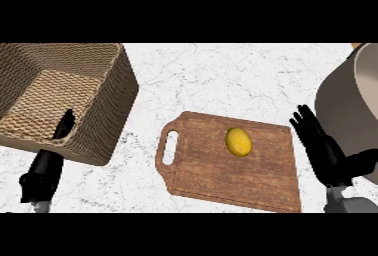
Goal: Pick the lemon from the cutting board and place it in the pot
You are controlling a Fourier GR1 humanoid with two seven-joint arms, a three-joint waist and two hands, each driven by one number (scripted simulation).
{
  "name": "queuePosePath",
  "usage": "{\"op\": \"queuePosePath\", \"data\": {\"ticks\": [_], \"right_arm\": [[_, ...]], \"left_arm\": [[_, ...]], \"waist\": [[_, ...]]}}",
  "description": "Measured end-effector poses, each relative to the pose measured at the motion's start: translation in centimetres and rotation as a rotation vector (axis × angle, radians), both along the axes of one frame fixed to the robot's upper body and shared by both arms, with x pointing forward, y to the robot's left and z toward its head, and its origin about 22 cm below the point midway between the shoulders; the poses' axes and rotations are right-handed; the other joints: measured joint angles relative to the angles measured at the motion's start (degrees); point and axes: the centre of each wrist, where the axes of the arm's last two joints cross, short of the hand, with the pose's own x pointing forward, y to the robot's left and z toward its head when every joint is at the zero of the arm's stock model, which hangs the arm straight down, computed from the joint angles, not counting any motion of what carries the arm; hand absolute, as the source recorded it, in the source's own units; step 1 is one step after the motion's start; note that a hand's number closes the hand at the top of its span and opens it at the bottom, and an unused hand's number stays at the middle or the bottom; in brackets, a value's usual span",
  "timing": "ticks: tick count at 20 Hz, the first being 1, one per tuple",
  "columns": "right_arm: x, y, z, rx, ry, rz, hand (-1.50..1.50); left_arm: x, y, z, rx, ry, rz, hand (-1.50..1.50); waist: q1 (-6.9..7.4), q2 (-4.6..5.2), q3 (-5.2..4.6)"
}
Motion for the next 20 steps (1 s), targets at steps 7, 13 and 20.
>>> {"op": "queuePosePath", "data": {"ticks": [7,13,20], "right_arm": [[6.1,2.2,9.6,-0.066,-0.314,0.448,1.5],[8.9,-0.3,14.6,-0.311,-0.551,0.629,-1.5],[10.3,-2.8,16.9,-0.487,-0.719,0.788,-1.5]], "left_arm": [[1.6,-2.6,1.0,-0.108,0.022,-0.108,0.0],[2.9,-3.1,2.9,-0.171,0.021,-0.128,0.0],[5.4,-4.4,5.9,-0.287,-0.112,-0.103,0.0]], "waist": [[2.71,-0.73,1.77],[3.05,0.21,2.83],[1.9,0.33,2.99]]}}
